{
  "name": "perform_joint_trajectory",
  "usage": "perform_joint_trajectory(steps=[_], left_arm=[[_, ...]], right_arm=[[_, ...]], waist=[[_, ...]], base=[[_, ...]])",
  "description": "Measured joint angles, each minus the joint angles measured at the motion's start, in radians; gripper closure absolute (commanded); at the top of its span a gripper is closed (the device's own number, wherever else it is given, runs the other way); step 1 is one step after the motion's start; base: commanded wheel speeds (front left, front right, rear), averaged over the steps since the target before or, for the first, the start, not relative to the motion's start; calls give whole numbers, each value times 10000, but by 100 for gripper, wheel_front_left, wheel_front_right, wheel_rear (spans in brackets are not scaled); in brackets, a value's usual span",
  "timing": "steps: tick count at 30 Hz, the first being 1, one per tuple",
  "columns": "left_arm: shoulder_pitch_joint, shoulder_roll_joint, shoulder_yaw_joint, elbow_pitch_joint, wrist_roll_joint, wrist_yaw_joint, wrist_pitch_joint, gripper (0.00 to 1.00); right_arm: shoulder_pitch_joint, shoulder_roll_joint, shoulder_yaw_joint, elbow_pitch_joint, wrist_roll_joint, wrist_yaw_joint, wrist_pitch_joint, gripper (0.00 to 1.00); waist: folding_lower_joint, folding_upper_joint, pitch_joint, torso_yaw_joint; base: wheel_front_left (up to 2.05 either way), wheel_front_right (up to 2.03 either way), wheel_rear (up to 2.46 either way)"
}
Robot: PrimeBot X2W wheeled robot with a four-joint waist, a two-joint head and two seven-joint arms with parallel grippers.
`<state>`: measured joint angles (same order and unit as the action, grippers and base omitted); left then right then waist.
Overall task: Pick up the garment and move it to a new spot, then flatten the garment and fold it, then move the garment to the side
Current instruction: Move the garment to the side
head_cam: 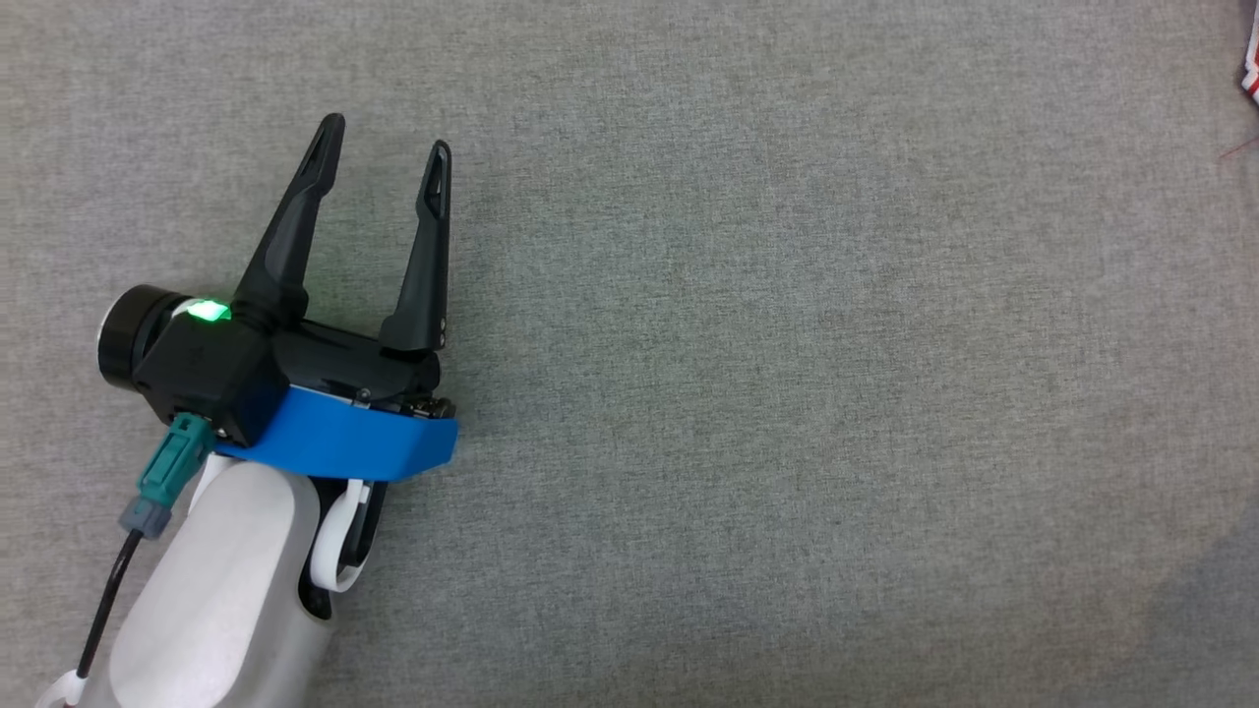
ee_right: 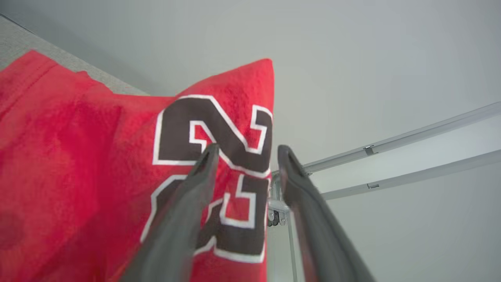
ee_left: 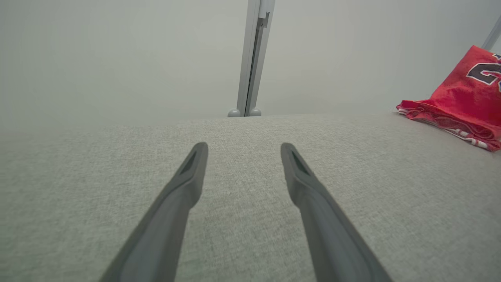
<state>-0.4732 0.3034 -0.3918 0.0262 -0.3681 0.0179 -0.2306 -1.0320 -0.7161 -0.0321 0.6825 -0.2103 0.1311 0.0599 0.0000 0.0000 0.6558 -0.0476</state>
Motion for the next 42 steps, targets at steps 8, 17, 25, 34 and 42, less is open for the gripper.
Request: perform_joint_trajectory(steps=[8,17,25,34,42], left_arm=[[102,-169,-10,311,-123,36,-105,0],[851,-374,230,1131,-382,92,-268,0],[2165,-399,792,1584,-614,240,-309,0],[3955,-598,1595,1467,-435,255,-311,0],[4915,-821,1925,1452,-96,171,-311,0]], right_arm=[[835,593,-299,-711,59,0,-462,0],[2729,2495,-535,-861,1611,-2,-1751,0],[5426,3990,-1313,-2334,3239,-2,-2399,0],[8629,5538,-1005,-5081,3294,-4,-1733,0],[10075,6295,-934,-6399,3350,-4,-1120,0]], waist=[[1,0,-532,288],[-1,-1,-2154,735],[-3,-4,-3827,978],[-3,-5,-5370,955],[0,-3,-6155,701]], base=[[0,0,0],[0,0,0],[0,0,0],[0,0,0],[0,0,0]])
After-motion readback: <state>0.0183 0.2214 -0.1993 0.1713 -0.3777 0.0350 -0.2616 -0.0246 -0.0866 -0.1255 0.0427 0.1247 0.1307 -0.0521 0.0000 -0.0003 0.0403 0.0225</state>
